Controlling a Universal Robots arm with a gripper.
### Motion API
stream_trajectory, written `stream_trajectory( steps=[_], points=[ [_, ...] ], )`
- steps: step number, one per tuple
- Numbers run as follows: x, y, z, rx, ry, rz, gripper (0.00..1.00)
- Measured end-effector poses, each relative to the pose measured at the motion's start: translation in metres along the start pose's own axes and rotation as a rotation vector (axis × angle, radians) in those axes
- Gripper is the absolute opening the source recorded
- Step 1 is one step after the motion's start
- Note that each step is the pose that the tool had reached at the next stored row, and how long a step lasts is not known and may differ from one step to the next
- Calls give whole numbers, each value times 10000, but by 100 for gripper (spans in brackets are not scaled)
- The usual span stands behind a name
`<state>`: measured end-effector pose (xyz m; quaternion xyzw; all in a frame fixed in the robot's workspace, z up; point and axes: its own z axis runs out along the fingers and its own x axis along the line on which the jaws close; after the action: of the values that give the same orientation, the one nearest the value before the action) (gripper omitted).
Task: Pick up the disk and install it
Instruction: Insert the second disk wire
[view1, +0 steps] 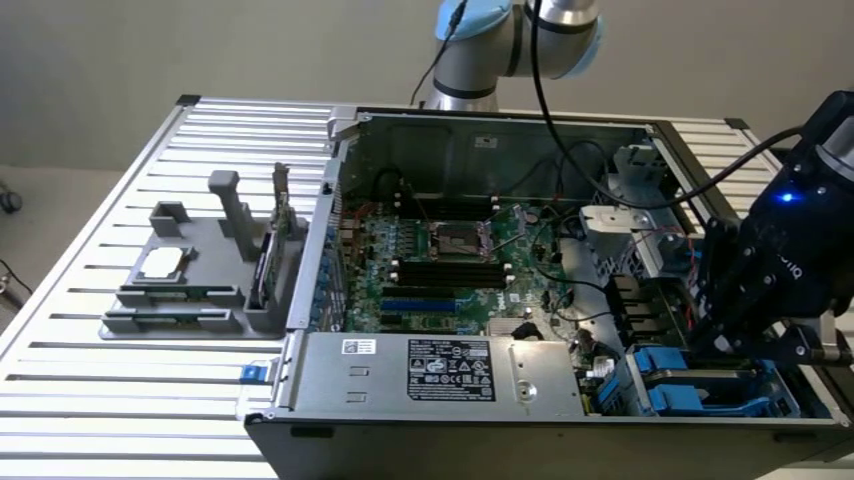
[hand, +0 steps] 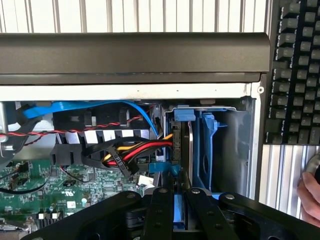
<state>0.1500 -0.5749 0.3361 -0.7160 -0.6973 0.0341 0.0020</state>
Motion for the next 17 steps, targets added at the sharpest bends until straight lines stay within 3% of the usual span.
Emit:
stream_trajectory(
  steps=[8,10,11,12,17],
  points=[
    [1,3,23,-4,6,-3,16],
    [-1,4,9,-1,14,-5,23],
    [-4,2,-16,1,8,-3,23],
    [-8,-1,-48,2,-2,-1,30],
    [-45,-17,-180,4,2,1,30]
  ],
)
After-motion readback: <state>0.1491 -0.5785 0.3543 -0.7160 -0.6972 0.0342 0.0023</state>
